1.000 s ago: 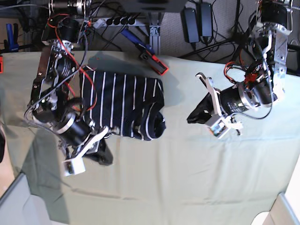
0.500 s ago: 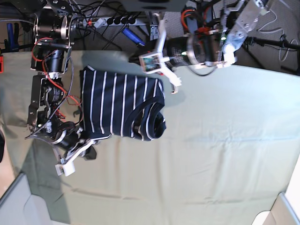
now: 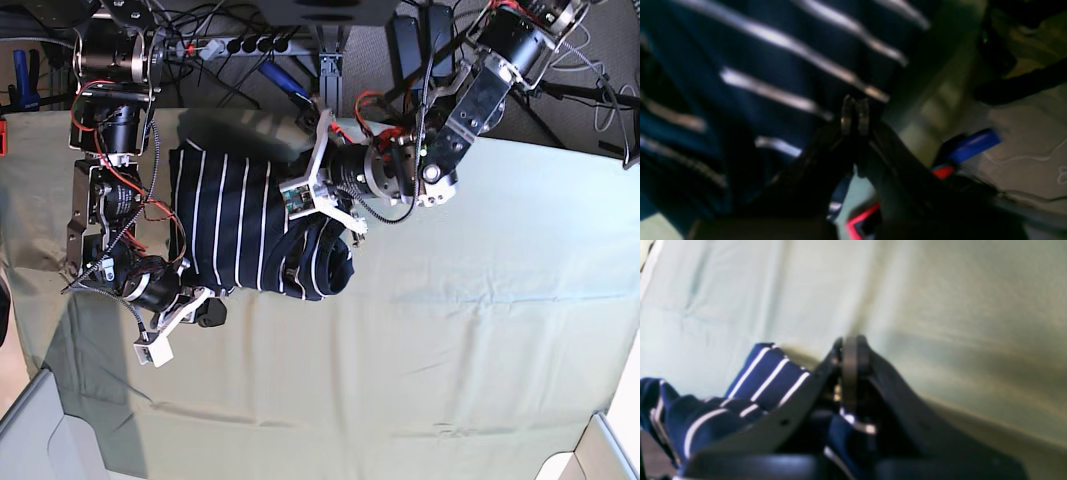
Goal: Fold the T-shirt properly
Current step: 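Grasp the folded bundle's edges with both grippers, then rotate the folded bundle with both grippers so the stripes run crosswise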
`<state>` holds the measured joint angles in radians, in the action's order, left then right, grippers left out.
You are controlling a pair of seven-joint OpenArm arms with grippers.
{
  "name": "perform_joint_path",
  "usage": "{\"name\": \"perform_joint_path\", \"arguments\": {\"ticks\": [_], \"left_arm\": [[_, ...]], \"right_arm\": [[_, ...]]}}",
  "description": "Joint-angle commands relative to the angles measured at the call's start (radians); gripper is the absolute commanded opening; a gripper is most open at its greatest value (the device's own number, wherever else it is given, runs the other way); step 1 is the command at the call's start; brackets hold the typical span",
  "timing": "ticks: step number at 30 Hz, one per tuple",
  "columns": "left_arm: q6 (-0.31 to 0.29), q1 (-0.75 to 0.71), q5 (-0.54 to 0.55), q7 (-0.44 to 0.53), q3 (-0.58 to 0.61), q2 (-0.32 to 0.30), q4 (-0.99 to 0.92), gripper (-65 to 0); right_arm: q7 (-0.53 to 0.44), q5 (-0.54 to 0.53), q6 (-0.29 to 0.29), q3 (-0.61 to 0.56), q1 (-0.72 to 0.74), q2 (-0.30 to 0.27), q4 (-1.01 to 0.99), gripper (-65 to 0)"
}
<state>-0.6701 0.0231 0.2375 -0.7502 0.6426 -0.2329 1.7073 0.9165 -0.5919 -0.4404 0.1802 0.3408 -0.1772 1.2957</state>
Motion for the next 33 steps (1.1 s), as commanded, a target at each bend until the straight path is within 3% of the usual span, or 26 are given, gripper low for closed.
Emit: {"name": "perform_joint_path", "arguments": {"ticks": [1, 11, 22, 29, 33], "left_arm": [[0.005, 0.016, 0.011, 0.022, -0.002, 0.006, 0.0, -65.0], [0.005, 0.064, -0.093, 0.044, -0.002, -0.003, -0.139, -65.0], [0.012, 0.217, -0.1, 0.055, -0.002, -0.003, -0.22, -65.0], [0.019, 0.3, -0.1, 0.107, -0.001, 0.007, -0.268, -65.0], [0.031, 0.312, -0.1, 0.112, -0.001, 0.01, -0.281, -65.0]], "right_arm": [[-0.018, -0.015, -0.085, 0.001, 0.017, -0.008, 0.017, -65.0], [0.023, -0.047, -0.089, 0.001, -0.074, -0.018, 0.019, -65.0], [0.08, -0.217, -0.092, 0.001, -0.257, -0.12, 0.148, -65.0], [0.095, -0.258, -0.092, 0.001, -0.374, -0.117, 0.278, -65.0], [0.098, -0.263, -0.092, 0.001, -0.41, -0.082, 0.314, -65.0]]}}
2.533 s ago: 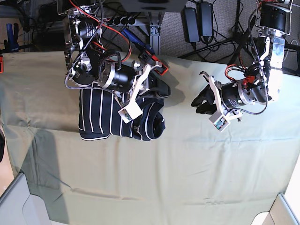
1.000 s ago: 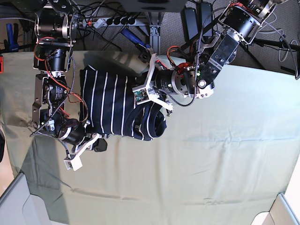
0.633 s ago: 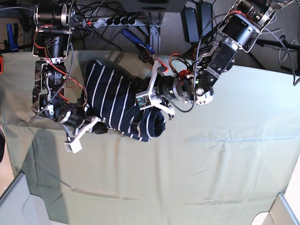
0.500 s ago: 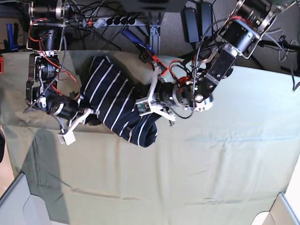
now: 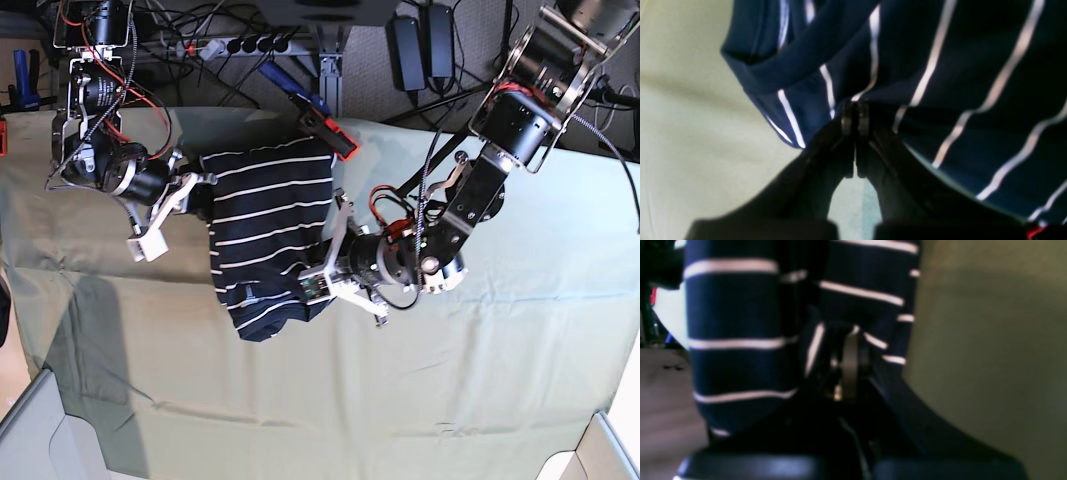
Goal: Fold the T-shirt properly
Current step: 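Rotate the folded bundle with both grippers so the stripes run crosswise, then tuck and flatten the bundle's edges with both grippers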
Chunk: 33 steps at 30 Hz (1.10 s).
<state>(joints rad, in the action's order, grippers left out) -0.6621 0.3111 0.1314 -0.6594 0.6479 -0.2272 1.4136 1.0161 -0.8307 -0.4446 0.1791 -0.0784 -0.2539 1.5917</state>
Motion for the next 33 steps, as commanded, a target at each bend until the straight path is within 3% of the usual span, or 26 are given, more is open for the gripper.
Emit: {"name": "perform_joint_path", "arguments": {"ticks": [1, 9, 15, 17, 23, 28, 33], "left_arm": [[0.023, 0.024, 0.006, 0.022, -0.006, 0.006, 0.012, -65.0], [0.023, 0.024, 0.005, 0.032, -0.007, 0.039, 0.012, -65.0], [0.025, 0.025, 0.005, 0.0, -0.007, 0.035, 0.013, -65.0], [0.058, 0.025, 0.005, -0.004, -0.007, 0.024, 0.024, -65.0], [0.139, 0.024, 0.002, -0.041, -0.007, -0.047, 0.136, -65.0], [0.208, 0.024, 0.002, -0.094, -0.007, -0.119, 0.27, -65.0], [0.233, 0.021, 0.002, -0.112, -0.008, -0.174, 0.323, -65.0]], "right_arm": [[0.001, -0.026, -0.087, 0.002, 0.004, 0.009, 0.02, -65.0], [0.018, -0.037, -0.088, 0.002, 0.003, 0.094, 0.02, -65.0], [0.019, -0.032, -0.088, 0.022, 0.003, 0.099, 0.021, -65.0], [0.021, -0.032, -0.088, 0.05, 0.003, 0.099, 0.024, -65.0], [0.022, -0.042, -0.088, 0.137, 0.003, 0.099, 0.096, -65.0], [0.019, -0.058, -0.088, 0.141, 0.01, 0.1, 0.227, -65.0], [0.012, -0.067, -0.095, 0.136, 0.08, 0.102, 0.314, -65.0]]}}
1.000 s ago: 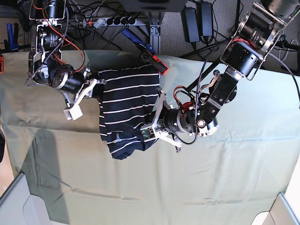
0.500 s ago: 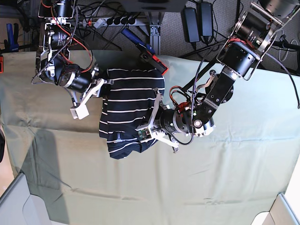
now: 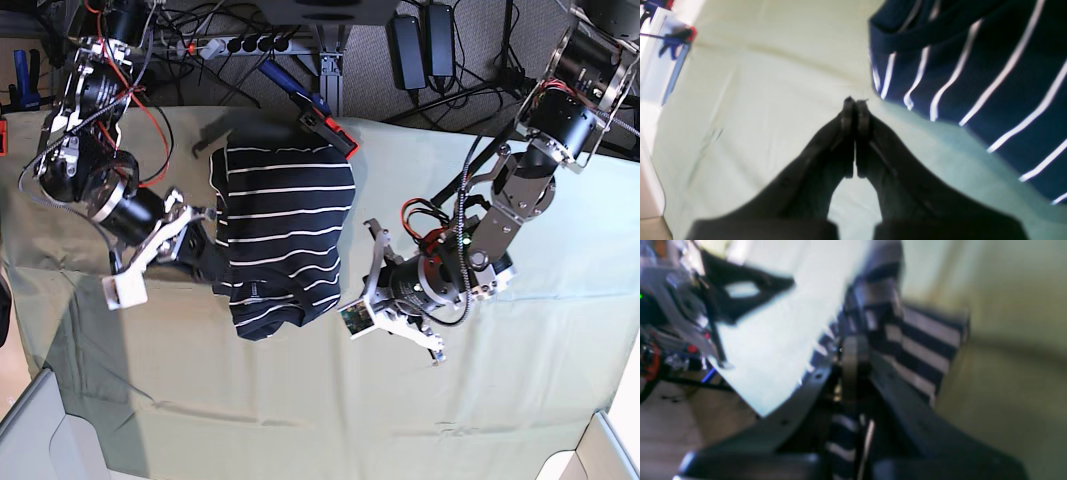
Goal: Fold the T-shirt properly
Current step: 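Tuck and flatten the bundle's edges with both grippers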
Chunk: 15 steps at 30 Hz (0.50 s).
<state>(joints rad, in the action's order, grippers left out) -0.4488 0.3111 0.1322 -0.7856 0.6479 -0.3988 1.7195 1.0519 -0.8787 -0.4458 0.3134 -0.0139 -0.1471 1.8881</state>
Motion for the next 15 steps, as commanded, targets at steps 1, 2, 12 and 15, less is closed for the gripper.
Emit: {"name": "perform_joint_path", "arguments": {"ticks": [1, 2, 12, 15], "left_arm": [[0.019, 0.02, 0.001, 0.013, -0.008, -0.008, 0.017, -65.0], [0.019, 0.018, 0.001, 0.01, -0.008, -0.016, 0.017, -65.0], [0.064, -0.001, 0.001, -0.024, -0.018, -0.037, 0.017, -65.0], [0.064, -0.043, 0.008, -0.023, -0.07, -0.036, 0.017, -65.0]], "right_arm": [[-0.027, -0.017, -0.094, -0.005, 0.037, -0.005, 0.017, -65.0], [-0.031, -0.008, -0.094, -0.017, 0.056, -0.005, 0.015, -65.0], [-0.102, 0.239, -0.093, -0.253, 0.132, -0.005, -0.192, -65.0], [-0.153, 0.308, -0.093, -0.263, 0.12, -0.005, -0.285, -65.0]]}}
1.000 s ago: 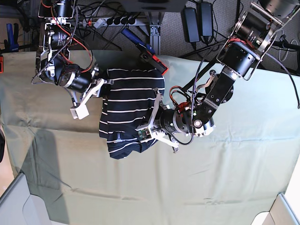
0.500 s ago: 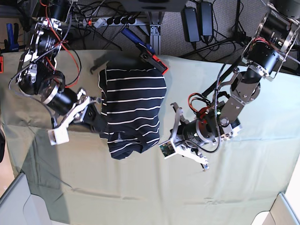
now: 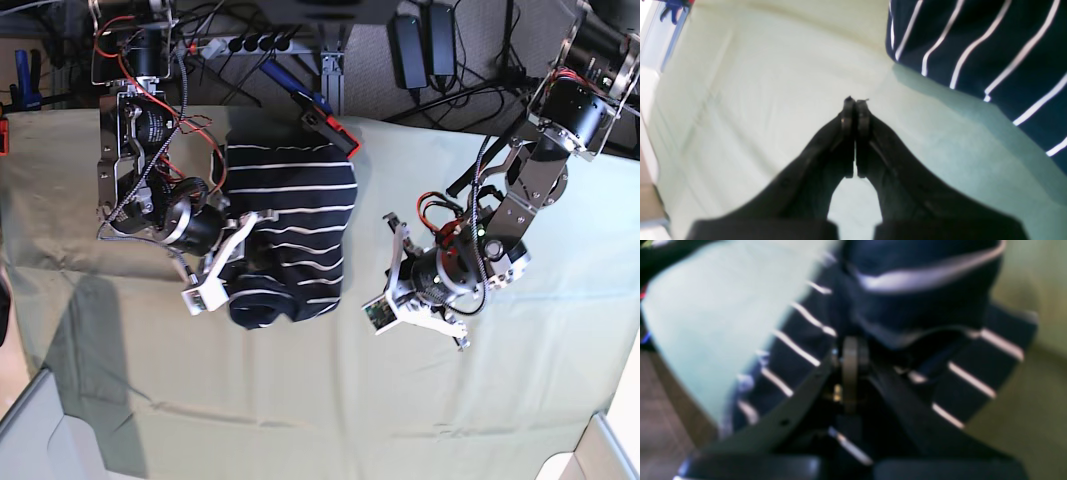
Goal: Fold the T-shirt properly
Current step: 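Tuck and flatten the bundle's edges with both grippers, then release the shirt and raise both grippers away from it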
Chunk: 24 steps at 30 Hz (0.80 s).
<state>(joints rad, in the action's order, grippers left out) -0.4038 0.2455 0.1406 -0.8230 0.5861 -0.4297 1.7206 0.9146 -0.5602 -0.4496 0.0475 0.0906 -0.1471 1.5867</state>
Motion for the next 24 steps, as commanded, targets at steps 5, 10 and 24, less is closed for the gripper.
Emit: {"name": "perform_joint_path", "arguments": {"ticks": [5, 10, 24], "left_arm": [[-0.016, -0.081, 0.051, 0.019, -0.182, -0.005, 0.016, -65.0], [-0.096, -0.168, 0.17, 0.017, -0.371, -0.005, 0.016, -65.0], [-0.196, -0.431, 0.421, -0.082, -0.75, -0.005, 0.222, -65.0]], "right_arm": [[-0.047, 0.013, -0.09, 0.003, 0.011, -0.007, -0.068, -65.0], [-0.047, -0.072, -0.09, 0.003, 0.017, -0.008, -0.028, -65.0], [0.055, -0.102, -0.089, 0.057, -0.01, -0.008, 0.286, -65.0]]}}
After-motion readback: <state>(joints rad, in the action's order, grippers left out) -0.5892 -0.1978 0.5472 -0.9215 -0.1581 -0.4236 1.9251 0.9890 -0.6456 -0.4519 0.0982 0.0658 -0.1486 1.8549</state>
